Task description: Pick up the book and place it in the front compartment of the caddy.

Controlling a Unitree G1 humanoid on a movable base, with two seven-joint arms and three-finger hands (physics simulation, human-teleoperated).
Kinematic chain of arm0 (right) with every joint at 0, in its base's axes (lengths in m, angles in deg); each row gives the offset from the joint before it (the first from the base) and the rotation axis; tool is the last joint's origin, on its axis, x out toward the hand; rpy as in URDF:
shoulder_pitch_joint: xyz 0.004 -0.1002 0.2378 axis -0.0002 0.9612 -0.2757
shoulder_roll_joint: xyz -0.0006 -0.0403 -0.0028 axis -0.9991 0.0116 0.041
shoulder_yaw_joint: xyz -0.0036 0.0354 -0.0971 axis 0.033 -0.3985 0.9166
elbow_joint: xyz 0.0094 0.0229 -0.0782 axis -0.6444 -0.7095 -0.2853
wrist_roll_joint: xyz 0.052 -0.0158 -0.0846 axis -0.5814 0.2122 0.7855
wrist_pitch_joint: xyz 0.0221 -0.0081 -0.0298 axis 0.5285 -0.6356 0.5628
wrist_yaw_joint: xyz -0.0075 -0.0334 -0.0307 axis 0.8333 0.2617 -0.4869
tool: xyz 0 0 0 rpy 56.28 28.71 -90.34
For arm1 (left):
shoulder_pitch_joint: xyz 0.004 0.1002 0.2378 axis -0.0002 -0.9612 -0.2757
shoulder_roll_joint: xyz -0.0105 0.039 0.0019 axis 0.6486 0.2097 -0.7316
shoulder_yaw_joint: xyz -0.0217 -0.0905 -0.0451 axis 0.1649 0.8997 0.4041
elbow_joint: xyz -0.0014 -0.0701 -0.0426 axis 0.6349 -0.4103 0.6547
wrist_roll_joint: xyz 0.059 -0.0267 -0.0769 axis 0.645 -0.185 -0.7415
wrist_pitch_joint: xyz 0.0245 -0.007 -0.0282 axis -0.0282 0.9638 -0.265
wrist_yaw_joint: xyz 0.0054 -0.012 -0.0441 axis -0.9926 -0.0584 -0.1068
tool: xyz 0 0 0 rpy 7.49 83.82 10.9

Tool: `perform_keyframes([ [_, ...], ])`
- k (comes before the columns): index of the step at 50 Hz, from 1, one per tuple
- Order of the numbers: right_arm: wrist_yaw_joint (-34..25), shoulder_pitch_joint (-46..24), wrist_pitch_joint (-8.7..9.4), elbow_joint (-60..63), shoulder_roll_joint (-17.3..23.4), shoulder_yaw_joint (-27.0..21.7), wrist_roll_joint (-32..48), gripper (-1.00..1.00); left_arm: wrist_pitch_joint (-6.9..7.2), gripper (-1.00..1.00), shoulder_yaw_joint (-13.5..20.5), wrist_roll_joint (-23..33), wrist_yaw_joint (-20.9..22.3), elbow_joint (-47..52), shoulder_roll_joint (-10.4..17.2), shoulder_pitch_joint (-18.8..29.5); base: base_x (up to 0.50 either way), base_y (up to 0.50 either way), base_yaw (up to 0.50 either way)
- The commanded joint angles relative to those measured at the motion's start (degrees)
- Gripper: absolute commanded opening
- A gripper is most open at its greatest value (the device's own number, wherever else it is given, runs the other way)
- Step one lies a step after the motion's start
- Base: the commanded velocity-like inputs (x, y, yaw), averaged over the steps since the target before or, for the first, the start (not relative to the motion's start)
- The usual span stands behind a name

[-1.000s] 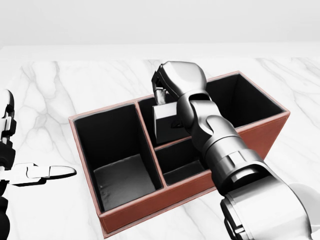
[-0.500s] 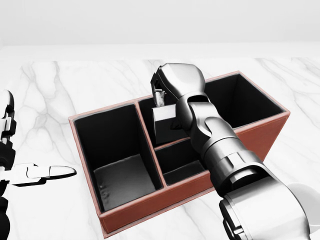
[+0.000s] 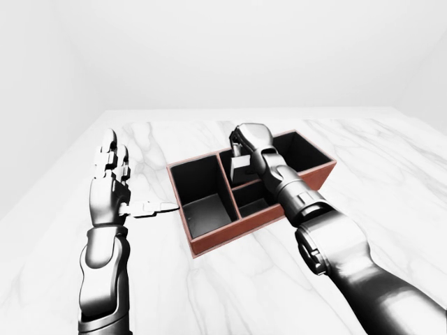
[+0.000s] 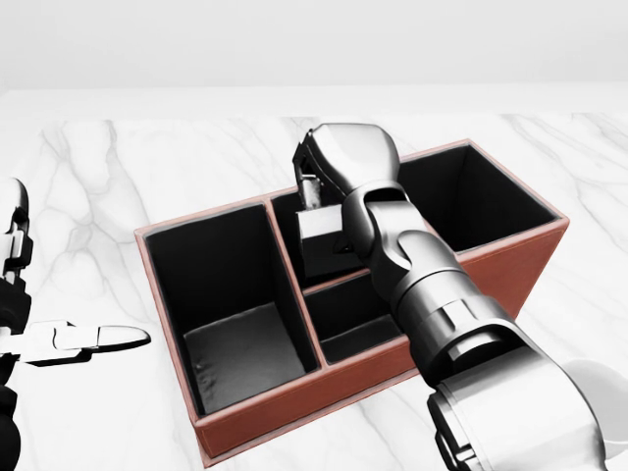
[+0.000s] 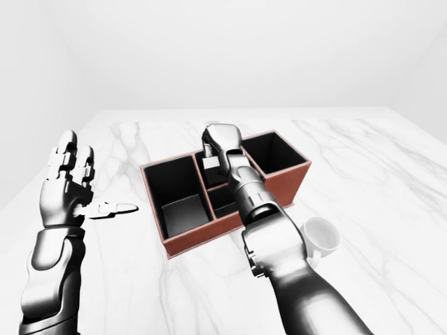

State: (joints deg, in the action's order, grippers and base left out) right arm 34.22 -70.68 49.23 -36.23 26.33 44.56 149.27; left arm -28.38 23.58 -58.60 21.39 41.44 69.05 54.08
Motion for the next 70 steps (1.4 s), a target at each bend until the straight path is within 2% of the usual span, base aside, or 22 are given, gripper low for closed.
perform_keyframes([
  [1,1.66,-0.83,0.00,0.94,-0.11,-0.43,1.07,-1.00,0.00,1.00,0.05,0.00,0.01,0.19,0.03,-0.03,0.00,0.00,0.00],
  [24,4.87,-0.42,0.00,0.20,-0.29,-0.09,2.87,-1.00,0.00,1.00,0.02,0.09,-0.06,-0.20,0.04,0.10,0.00,0.00,0.00],
  [26,5.16,-0.33,0.00,0.13,-0.30,-0.14,2.96,-0.41,0.00,1.00,0.01,0.10,-0.08,-0.28,0.05,0.13,0.00,0.00,0.00],
  [28,5.86,-0.35,0.00,0.04,-0.23,-0.12,3.22,-0.76,0.00,1.00,-0.01,0.11,-0.10,-0.17,0.03,0.07,0.00,0.00,0.00],
  [29,5.92,-0.33,0.00,0.03,-0.22,-0.10,3.31,-0.60,0.00,1.00,-0.03,0.12,-0.08,-0.14,0.01,0.02,0.00,0.00,0.00],
  [30,6.21,-0.31,0.00,0.03,-0.21,-0.08,3.45,-0.01,0.00,1.00,-0.05,0.11,-0.09,0.01,0.00,0.00,0.00,0.00,0.00],
  [31,6.80,-0.38,0.00,-0.03,-0.15,0.36,4.20,1.00,0.00,1.00,-0.06,0.13,-0.09,0.18,0.00,-0.05,0.00,0.00,0.00],
  [55,5.86,-0.11,0.00,1.55,-0.15,-0.35,3.98,1.00,0.00,1.00,0.09,0.17,-0.06,-0.23,0.06,0.07,0.00,0.00,0.00],
  [66,2.69,1.82,0.00,6.95,1.29,-2.71,-4.02,1.00,0.00,1.00,0.26,-0.12,-0.24,-0.42,0.15,0.21,0.00,0.00,0.00],
  [70,0.15,4.27,0.00,12.65,1.96,-3.63,-8.39,1.00,0.00,1.00,0.27,-0.23,-0.22,-0.09,0.18,0.22,0.00,0.00,0.00],
])
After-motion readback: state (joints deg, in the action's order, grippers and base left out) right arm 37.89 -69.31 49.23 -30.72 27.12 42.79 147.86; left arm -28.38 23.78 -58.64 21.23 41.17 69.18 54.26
